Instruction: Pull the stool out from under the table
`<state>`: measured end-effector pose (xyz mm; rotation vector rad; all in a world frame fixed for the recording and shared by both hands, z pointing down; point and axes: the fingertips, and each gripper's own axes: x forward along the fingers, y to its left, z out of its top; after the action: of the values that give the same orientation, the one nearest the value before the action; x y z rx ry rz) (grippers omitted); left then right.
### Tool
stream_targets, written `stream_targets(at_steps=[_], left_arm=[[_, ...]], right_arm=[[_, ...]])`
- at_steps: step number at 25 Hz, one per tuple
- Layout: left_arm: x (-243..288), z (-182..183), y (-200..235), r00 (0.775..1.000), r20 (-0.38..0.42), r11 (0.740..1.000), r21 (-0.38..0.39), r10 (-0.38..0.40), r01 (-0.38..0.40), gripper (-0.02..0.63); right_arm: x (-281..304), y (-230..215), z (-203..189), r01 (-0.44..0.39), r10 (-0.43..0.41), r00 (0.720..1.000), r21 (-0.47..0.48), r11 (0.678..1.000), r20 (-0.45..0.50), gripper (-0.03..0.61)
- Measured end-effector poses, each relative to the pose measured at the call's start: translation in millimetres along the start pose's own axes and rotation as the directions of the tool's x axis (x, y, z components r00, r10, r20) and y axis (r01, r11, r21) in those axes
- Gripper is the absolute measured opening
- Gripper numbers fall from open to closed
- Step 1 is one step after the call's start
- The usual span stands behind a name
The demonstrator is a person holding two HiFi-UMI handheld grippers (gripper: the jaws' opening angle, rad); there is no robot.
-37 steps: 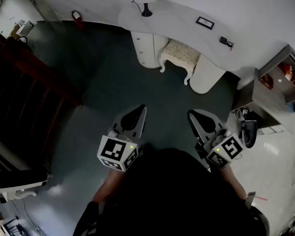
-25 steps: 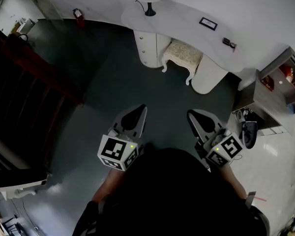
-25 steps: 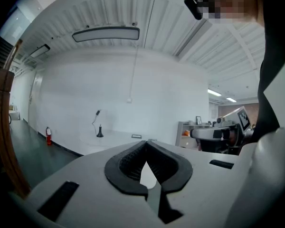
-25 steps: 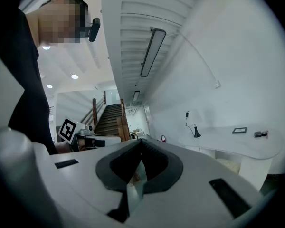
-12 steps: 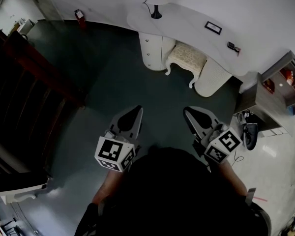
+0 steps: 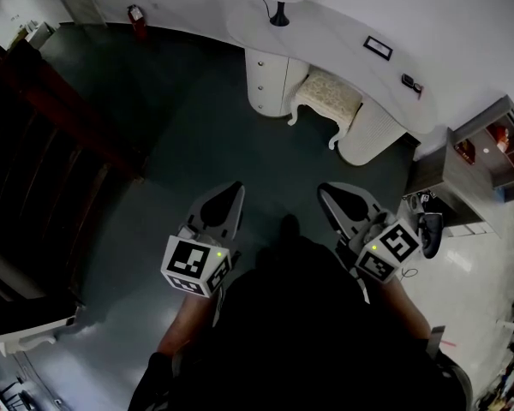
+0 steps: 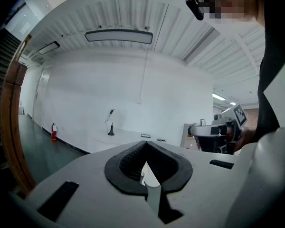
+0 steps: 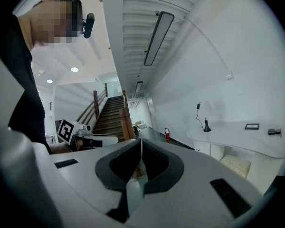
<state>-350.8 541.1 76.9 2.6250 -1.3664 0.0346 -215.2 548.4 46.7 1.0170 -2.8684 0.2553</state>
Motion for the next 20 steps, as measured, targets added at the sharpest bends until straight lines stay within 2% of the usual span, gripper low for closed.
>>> stream_targets(at_steps=[9,15,20], left_arm=[[30,-9,23,0.999,-0.033,0.999,-0.04,0.017,-0.018,0.014],[83,3,58,0.999,-0.043,0.999,-0.032,0.03,-0.031,0.014],[147,18,77,0.999,-0.054,0.999,-0.035,0.009,-0.011,0.014]], right_arm=[[36,-31,-1,-0.028,0.029,1.0,0.044,0.999,-0.01,0.018],[71,-82,7,-0.041,0.041,0.999,0.076,0.996,-0.006,0.018],[90,-143,18,-0.02,0.021,1.0,0.098,0.995,-0.005,0.018]])
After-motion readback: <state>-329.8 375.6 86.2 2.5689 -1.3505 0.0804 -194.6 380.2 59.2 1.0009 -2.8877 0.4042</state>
